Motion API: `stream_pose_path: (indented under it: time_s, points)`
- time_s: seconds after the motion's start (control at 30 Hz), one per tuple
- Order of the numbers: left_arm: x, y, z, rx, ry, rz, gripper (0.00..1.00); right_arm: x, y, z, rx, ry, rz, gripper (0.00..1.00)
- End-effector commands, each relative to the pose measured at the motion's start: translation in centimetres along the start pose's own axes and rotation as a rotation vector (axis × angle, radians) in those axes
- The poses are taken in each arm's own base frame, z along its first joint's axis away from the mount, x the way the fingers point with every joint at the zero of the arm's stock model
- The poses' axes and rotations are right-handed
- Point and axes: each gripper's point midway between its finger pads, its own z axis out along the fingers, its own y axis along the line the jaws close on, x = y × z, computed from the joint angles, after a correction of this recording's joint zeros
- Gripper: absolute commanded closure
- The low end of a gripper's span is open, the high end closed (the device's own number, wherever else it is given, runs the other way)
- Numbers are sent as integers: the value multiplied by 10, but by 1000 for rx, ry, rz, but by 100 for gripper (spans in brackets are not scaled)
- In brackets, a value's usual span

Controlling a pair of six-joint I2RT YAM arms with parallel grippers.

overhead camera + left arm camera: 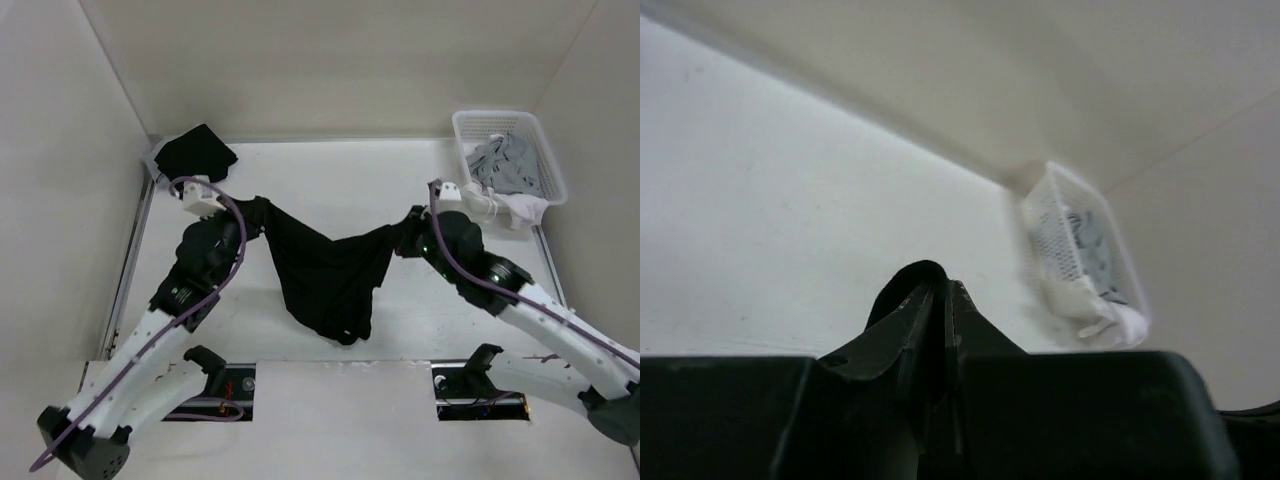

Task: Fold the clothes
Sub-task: Flatten the tank top out

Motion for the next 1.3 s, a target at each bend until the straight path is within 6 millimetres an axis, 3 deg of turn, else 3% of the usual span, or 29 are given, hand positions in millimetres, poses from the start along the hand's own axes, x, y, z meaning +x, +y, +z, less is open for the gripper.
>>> stream_pose_path:
  time_s: [0.0, 0.07, 0.13, 0.17, 0.23, 0.3, 0.33, 0.4, 0.5, 0.57, 0.6, 0.7, 0.8, 1.03, 1.17, 1.27]
  points:
    - [-28, -10, 33, 14, -99, -37, 95, -72, 33, 28, -188, -143, 55, 97]
    - [-53, -25, 49, 44, -147, -72, 95, -112, 41, 34, -210, -201, 56, 98]
    - [-76, -47, 50, 104, -180, -93, 96, -151, 54, 22, -235, -277, 47, 97]
    - [-91, -59, 44, 138, -208, -93, 96, -162, 65, 10, -265, -303, 40, 97]
    - [-104, -69, 32, 174, -246, -83, 96, -165, 80, -13, -319, -325, 20, 95]
    - [-101, -65, 19, 180, -251, -65, 95, -143, 78, -22, -332, -297, 24, 91]
    - [-90, -56, 14, 168, -235, -63, 95, -119, 73, -20, -328, -253, 37, 89]
    - [-55, -25, 8, 111, -162, -64, 93, -51, 49, -6, -277, -118, 84, 87]
    - [19, 42, -7, -53, 17, -77, 83, 61, -12, 11, -108, 102, 146, 82]
    - [58, 88, -23, -180, 110, -94, 73, 115, -50, 10, -3, 193, 205, 78]
    - [74, 112, -32, -250, 144, -105, 66, 130, -66, 10, 40, 209, 225, 72]
    - [99, 166, -51, -409, 180, -124, 52, 144, -89, 11, 98, 225, 255, 52]
    - [101, 192, -54, -489, 173, -133, 48, 147, -89, 17, 97, 223, 267, 45]
    - [122, 217, -50, -546, 250, -94, 48, 169, -104, 32, 179, 271, 236, 46]
    - [146, 229, -55, -588, 334, -76, 52, 149, -119, 42, 241, 206, 219, 46]
    - [163, 234, -59, -615, 405, -43, 56, 143, -120, 46, 234, 193, 217, 46]
